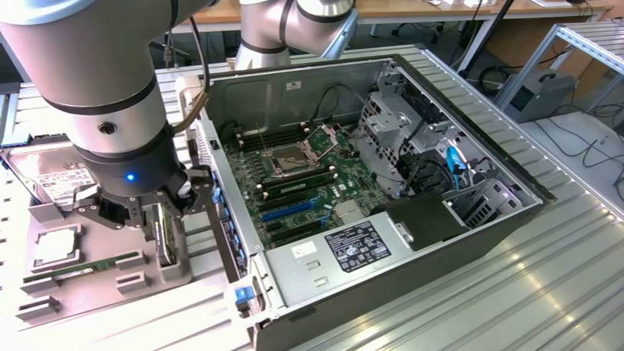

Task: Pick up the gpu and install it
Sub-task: 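Pick up the gpu and move the gpu toward the slot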

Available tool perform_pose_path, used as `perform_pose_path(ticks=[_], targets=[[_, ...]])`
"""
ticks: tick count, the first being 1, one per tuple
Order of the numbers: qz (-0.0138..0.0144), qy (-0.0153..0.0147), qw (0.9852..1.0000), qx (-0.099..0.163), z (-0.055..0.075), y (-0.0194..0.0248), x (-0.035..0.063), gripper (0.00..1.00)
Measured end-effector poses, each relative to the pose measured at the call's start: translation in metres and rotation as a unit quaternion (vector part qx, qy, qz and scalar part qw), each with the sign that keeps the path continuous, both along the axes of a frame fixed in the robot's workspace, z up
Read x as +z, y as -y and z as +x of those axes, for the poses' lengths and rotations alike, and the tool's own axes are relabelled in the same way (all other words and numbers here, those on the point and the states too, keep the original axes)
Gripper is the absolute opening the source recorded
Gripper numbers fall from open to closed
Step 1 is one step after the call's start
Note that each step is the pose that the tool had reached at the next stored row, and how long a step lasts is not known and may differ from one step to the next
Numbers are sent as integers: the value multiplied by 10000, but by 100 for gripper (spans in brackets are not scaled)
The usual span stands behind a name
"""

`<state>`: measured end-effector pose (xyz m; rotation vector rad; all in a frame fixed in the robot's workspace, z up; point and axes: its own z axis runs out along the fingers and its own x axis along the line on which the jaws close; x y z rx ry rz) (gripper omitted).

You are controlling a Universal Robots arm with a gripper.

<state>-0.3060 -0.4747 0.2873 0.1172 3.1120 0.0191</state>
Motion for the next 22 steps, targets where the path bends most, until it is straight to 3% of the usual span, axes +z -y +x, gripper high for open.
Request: perform_pose_path(ticks=[22], targets=[[0, 0, 10000, 0, 0, -1, -95, 42]])
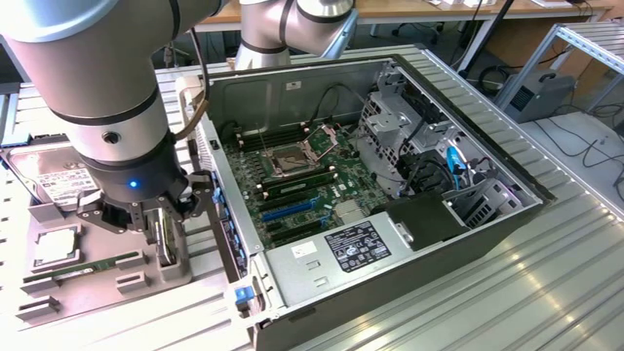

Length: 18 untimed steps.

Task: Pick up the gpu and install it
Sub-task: 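Pick up the gpu and move the gpu toward the slot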

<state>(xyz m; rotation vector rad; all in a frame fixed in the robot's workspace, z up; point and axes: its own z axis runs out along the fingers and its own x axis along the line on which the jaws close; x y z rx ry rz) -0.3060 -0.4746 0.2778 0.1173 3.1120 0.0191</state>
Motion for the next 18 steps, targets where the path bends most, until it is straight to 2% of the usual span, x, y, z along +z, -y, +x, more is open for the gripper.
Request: perform_pose_path(ticks=[5, 7, 18], targets=[[-4, -1, 10000, 0, 1, -1, -28, 42], [-8, -1, 10000, 0, 2, -16, -38, 42], [-12, 0, 10000, 0, -2, -281, -78, 42]])
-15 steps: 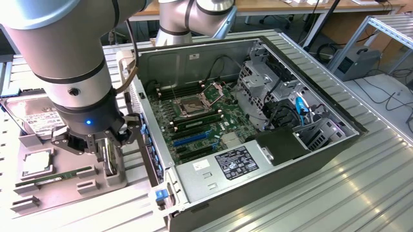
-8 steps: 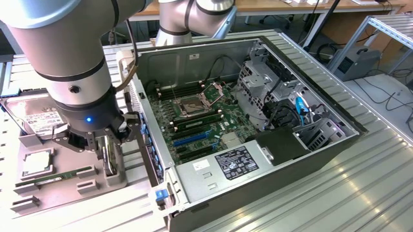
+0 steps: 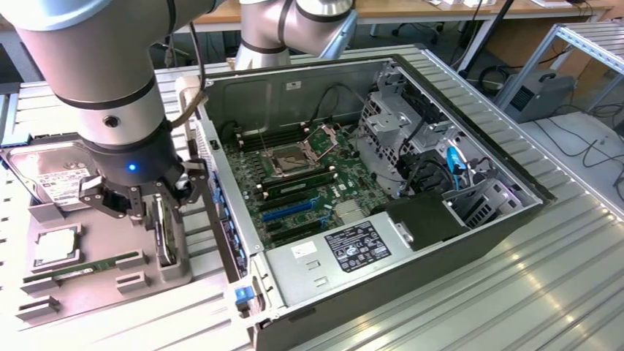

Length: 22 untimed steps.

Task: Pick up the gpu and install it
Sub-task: 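Pick up the gpu and move the gpu toward the slot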

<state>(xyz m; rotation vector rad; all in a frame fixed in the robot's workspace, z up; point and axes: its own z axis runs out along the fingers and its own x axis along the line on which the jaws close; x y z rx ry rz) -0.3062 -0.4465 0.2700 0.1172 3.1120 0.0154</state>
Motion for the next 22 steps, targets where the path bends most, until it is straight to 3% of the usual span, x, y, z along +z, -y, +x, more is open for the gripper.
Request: perform_pose_path(ticks=[6, 9, 20, 22], targets=[[0, 0, 10000, 0, -29, -179, -20, 42], [0, 1, 10000, 0, -48, -234, -32, 42], [-1, 0, 10000, -1, -82, -250, -135, 42], [-5, 0, 10000, 0, -77, -284, -156, 42]])
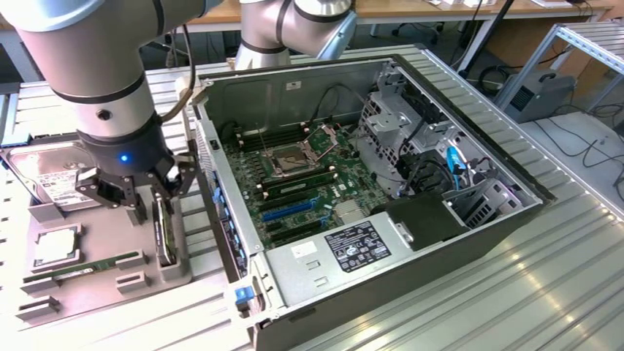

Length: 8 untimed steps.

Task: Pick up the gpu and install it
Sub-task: 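Pick up the gpu and move the gpu toward the slot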

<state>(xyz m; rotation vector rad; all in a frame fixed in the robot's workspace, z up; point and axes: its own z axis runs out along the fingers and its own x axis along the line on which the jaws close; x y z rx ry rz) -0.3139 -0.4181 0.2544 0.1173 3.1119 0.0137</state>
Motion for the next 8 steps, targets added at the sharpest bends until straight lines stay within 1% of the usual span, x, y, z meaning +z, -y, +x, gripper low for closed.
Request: perform_pose_path(ticks=[3, 8], targets=[[-3, 1, 10000, 0, 2, -27, -21, 42], [-9, 0, 10000, 0, 7, -42, -60, 42]])
